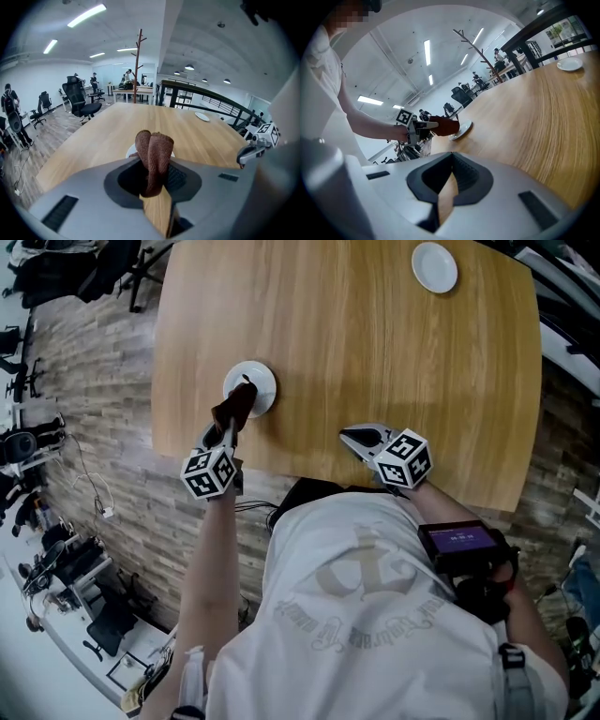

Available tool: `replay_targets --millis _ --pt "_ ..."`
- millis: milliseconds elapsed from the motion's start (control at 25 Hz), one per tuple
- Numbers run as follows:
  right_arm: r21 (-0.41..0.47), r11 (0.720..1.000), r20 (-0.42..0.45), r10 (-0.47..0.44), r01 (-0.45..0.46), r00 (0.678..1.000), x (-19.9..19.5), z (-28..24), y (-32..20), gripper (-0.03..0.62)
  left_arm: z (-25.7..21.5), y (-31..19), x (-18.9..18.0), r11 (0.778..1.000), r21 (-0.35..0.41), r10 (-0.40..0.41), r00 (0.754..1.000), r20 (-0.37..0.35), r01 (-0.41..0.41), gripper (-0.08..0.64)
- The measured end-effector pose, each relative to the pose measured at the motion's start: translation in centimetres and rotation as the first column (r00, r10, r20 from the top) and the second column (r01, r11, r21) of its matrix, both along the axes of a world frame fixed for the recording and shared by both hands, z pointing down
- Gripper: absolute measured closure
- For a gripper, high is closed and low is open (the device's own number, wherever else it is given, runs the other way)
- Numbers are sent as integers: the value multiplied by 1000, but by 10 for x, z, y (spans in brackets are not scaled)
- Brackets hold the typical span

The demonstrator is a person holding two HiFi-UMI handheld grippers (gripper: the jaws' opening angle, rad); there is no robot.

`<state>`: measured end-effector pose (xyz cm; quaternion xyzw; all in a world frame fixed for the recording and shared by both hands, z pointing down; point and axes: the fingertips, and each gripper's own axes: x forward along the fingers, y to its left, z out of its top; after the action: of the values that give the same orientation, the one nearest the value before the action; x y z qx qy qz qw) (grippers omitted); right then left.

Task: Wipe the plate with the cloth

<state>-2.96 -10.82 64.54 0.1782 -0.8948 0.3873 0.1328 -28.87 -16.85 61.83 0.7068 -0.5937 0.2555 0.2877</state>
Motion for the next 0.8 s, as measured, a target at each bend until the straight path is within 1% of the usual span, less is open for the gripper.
replay_targets --millis 120,280,440,520,640,800 --pt "9 1000 -7 4 -4 1000 1 1 2 578 -10 0 0 999 32 -1 1000 -8 1 468" --pt "31 1000 -8 5 -5 1000 -15 2 -3 578 -33 3 -5 996 83 17 1000 -8 -16 468" --pt "73 997 -24 -19 20 1000 -13 -2 6 578 -41 26 11 990 139 25 1000 9 -26 468" --pt "97 995 -28 -29 32 999 -15 -8 12 578 -45 39 14 986 168 12 1000 -2 -11 468" --pt "132 989 -34 -59 63 998 -27 -19 16 578 -54 60 7 977 211 -33 999 -40 41 468" --pt "186 976 -43 -103 110 994 -39 -40 18 578 -58 94 9 967 240 -72 995 -66 86 468"
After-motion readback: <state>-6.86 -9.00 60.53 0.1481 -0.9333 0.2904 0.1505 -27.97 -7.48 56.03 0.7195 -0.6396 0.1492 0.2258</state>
